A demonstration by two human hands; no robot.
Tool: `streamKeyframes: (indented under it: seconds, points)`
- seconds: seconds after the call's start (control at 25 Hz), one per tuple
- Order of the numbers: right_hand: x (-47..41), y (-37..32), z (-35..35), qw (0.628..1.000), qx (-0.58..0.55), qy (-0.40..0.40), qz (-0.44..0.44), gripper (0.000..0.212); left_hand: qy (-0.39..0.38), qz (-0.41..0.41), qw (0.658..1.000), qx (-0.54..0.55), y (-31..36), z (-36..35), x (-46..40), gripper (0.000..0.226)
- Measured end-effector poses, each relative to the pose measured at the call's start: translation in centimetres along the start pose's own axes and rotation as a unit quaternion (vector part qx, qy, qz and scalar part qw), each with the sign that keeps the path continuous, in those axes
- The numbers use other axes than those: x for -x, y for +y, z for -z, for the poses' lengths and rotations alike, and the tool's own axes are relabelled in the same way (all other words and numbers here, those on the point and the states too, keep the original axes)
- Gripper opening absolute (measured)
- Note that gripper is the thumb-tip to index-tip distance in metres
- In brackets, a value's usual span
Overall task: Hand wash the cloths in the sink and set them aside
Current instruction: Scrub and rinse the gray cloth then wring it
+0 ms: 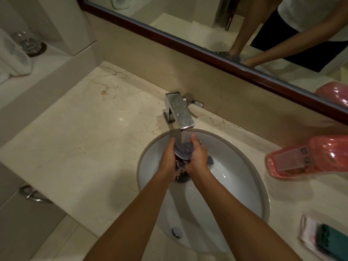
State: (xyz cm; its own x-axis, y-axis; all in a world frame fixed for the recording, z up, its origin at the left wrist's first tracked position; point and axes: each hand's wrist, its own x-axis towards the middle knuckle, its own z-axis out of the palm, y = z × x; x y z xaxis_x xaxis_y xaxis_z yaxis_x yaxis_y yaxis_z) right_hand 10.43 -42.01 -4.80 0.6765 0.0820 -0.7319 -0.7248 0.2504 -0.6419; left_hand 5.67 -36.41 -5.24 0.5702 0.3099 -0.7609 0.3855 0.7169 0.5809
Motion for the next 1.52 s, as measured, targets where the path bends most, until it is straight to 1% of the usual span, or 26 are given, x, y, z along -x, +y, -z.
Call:
streamKeyframes:
  seconds: [0.04,0.08,0.12,0.2,0.28,0.32,0.36,0.4,0.44,0.52,0.56,0.64,0.68,0.76,0.84,0.88,0.92,0.96,1.04,1.08,1.12,1.2,1.32,1.4,1.44,1.52]
  points:
    - [0.1,0.2,0.1,1.000,-0.019,-0.004,-0.012,0.033,-0.032,0.050,0.996,0.060,0.2,-0.4,0.3,0.058]
    - [0.3,0.2,0.2,0.999,-0.039,-0.010,-0.030,0.037,-0.046,0.074,0.993,0.084,0.3,-0.6,0.5,0.059]
    - [0.5,0.0,0.5,0.998,-0.047,-0.013,-0.049,0.039,-0.043,0.078,0.993,0.079,0.3,-0.8,0.5,0.056]
    - [0.1,-0.2,1.4,0.999,0.005,0.000,-0.045,0.038,-0.013,0.042,0.998,0.047,0.3,-0.9,0.2,0.047]
    - [-0.3,-0.8,2.4,0.995,0.087,0.049,0.024,0.030,0.025,-0.028,0.997,0.060,0.2,-0.8,0.2,0.039]
    - [-0.5,-1.1,2.7,0.991,0.106,0.059,0.064,0.025,0.033,-0.050,0.996,0.072,0.3,-0.7,0.2,0.036]
    - [-0.6,-1.4,3.0,0.987,0.121,0.053,0.092,0.021,0.032,-0.062,0.994,0.078,0.4,-0.6,0.2,0.033]
    - [-0.8,-1.5,3.3,0.985,0.138,0.031,0.098,0.025,0.020,-0.062,0.995,0.079,0.4,-0.5,0.3,0.032]
    - [-0.9,-1.4,3.5,0.986,0.149,-0.007,0.075,0.035,0.003,-0.055,0.995,0.078,0.3,-0.3,0.5,0.033]
    - [-0.5,-0.8,3.7,0.987,0.127,-0.094,-0.040,0.048,-0.022,-0.038,0.996,0.072,0.4,0.0,0.9,0.036]
    - [-0.1,-0.5,3.7,0.983,0.106,-0.120,-0.093,0.052,-0.032,-0.033,0.996,0.071,0.4,0.2,0.9,0.037]
    - [0.3,0.1,3.6,0.978,0.043,-0.129,-0.156,0.057,-0.043,-0.047,0.996,0.060,0.6,0.3,0.8,0.040]
    - [0.5,0.3,3.6,0.978,0.013,-0.123,-0.165,0.056,-0.040,-0.071,0.996,0.045,0.7,0.4,0.7,0.041]
    - [0.7,0.5,3.3,0.982,-0.028,-0.115,-0.148,0.048,-0.016,-0.141,0.990,-0.011,0.8,0.7,0.2,0.038]
    - [0.9,0.2,3.0,0.985,-0.065,-0.115,-0.112,0.037,0.041,-0.200,0.976,-0.078,0.5,1.3,-0.1,0.027]
    - [0.9,0.0,3.0,0.985,-0.078,-0.119,-0.101,0.035,0.061,-0.212,0.970,-0.104,0.2,1.7,-0.4,0.027]
    - [1.0,-0.3,2.9,0.983,-0.086,-0.128,-0.101,0.036,0.063,-0.207,0.969,-0.116,-0.3,1.9,-0.6,0.030]
    - [1.1,-0.7,2.9,0.981,-0.092,-0.135,-0.104,0.038,0.048,-0.179,0.977,-0.109,-0.8,2.0,-0.6,0.037]
    - [1.3,-1.3,2.7,0.978,-0.108,-0.143,-0.107,0.041,-0.011,-0.051,0.997,-0.055,-1.0,1.5,0.0,0.053]
    - [1.4,-1.6,2.8,0.975,-0.118,-0.151,-0.110,0.041,-0.044,0.006,0.999,-0.025,-0.8,1.2,0.2,0.063]
    - [1.5,-1.8,2.9,0.972,-0.128,-0.163,-0.113,0.040,-0.079,0.037,0.996,0.014,-0.8,1.0,0.0,0.072]
    - [1.9,-2.1,3.4,0.963,-0.141,-0.197,-0.122,0.042,-0.133,0.060,0.984,0.099,-0.8,0.6,0.0,0.083]
    - [2.8,-2.4,3.9,0.953,-0.118,-0.241,-0.138,0.054,-0.125,0.115,0.960,0.221,0.0,0.2,0.4,0.089]
    - [3.1,-2.9,4.0,0.959,-0.120,-0.221,-0.129,0.057,-0.149,0.140,0.953,0.223,0.4,0.2,0.7,0.089]
    - [2.9,-3.1,3.9,0.967,-0.125,-0.191,-0.111,0.053,-0.149,0.130,0.959,0.201,0.4,0.3,0.7,0.087]
    - [2.2,-3.5,3.8,0.991,-0.064,-0.116,-0.028,0.033,-0.124,0.086,0.972,0.178,0.3,0.6,0.5,0.077]
